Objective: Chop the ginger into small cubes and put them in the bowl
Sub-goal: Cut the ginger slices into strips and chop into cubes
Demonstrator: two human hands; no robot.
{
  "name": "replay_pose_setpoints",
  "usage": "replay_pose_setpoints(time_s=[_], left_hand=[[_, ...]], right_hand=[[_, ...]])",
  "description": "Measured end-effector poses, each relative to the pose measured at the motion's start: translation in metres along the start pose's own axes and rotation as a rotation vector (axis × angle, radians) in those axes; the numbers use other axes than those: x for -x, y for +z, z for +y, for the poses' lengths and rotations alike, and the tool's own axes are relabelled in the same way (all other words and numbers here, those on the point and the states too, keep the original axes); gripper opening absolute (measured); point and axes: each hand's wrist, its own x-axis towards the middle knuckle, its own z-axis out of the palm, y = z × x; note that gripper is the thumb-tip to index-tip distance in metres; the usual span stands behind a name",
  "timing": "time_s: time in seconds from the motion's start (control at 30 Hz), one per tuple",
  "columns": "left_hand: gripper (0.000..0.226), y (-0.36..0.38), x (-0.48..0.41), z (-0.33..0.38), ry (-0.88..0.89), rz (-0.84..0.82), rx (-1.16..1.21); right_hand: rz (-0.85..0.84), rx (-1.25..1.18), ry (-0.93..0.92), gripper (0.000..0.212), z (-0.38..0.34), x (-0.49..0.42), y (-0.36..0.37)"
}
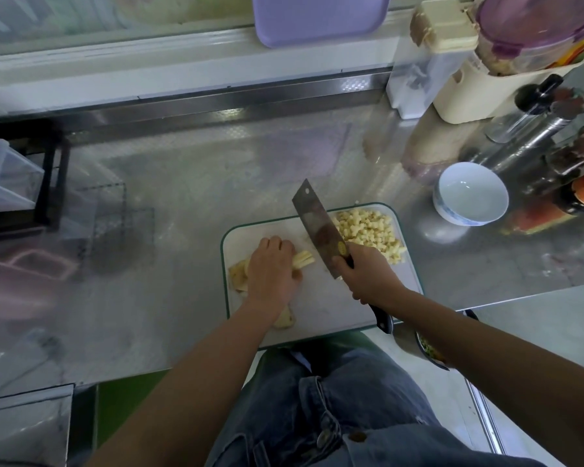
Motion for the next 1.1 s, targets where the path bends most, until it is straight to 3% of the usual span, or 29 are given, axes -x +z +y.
replay_pose_setpoints(time_s=[0.3, 0.7, 0.87, 1.1], left_hand=[[0.021, 0.002, 0.006, -0.006, -0.023, 0.072, 0.074], [0.021, 0.000, 0.008, -0.007, -0.014, 0.062, 0.024], [0.034, 0.001, 0.012, -0.008, 0.012, 0.086, 0.050], [0.022, 0.001, 0.013, -0.006, -0.020, 0.098, 0.031]], right_hand=[[-0.024, 0.262, -0.090, 0.026, -0.002, -0.002, 0.017], [0.016, 0.261, -0.052, 0.022, -0.002, -0.005, 0.036], [0.011, 0.167, -0.058, 0.023, -0.005, -0.010, 0.028], [0.001, 0.214, -0.124, 0.024, -0.006, -0.005, 0.013]])
